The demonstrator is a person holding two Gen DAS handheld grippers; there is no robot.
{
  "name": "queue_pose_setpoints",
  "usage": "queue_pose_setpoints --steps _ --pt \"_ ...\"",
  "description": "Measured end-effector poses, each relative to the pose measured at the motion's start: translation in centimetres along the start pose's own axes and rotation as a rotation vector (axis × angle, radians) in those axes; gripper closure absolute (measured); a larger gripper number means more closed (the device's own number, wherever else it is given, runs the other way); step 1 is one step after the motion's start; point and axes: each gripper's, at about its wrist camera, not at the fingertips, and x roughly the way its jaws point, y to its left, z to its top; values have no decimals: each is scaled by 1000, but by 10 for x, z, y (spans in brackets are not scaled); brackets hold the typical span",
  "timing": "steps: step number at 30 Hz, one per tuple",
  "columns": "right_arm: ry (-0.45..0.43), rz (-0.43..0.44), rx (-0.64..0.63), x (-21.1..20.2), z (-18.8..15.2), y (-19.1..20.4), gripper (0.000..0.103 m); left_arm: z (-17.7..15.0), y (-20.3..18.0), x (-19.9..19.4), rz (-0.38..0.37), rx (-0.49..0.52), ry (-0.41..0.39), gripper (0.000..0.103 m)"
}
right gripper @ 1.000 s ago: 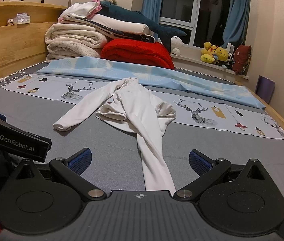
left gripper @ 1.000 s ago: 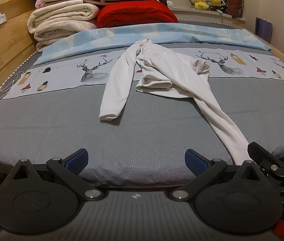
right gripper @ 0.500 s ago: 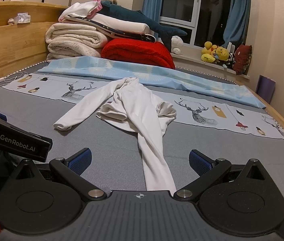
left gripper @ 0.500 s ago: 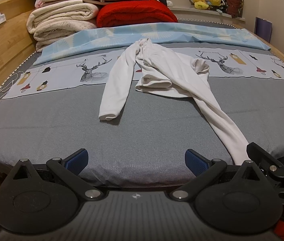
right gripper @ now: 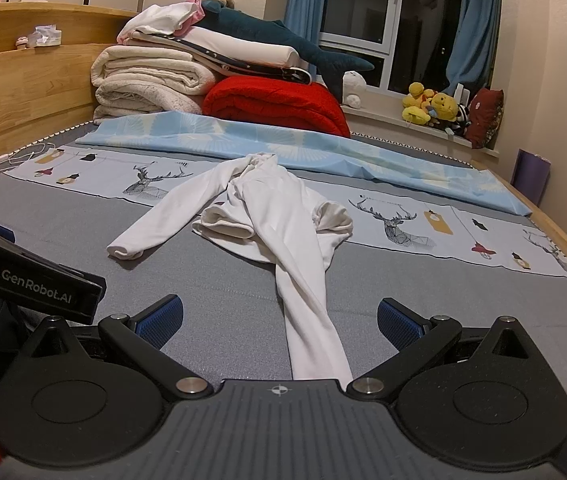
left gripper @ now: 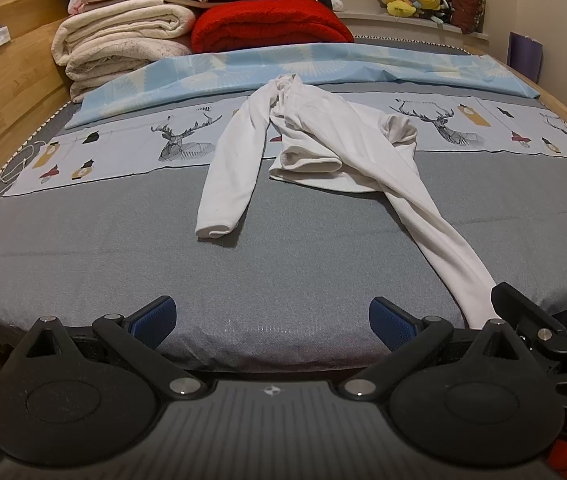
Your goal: Fold small clothes
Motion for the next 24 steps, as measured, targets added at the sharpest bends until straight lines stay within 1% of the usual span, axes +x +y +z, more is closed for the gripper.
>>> queue_pose_setpoints --steps 7,12,13,15,18,21,24 --pt "6 -1 1 3 -3 1 1 0 0 4 -7 1 10 0" --pt "29 -10 -6 22 -1 -3 1 9 13 25 -16 -12 42 0" --pt "39 -17 -8 31 1 -6 1 14 18 33 -14 -17 45 0" --pt "53 -32 -18 51 6 -13 1 26 29 52 14 -34 61 0" --pt "68 -54 -52 90 15 -20 1 47 49 87 50 -72 75 0" --pt "107 -28 -81 139 21 -23 1 70 65 132 93 -94 105 0" --pt "163 11 -82 193 25 -22 1 88 77 184 131 -88 149 0"
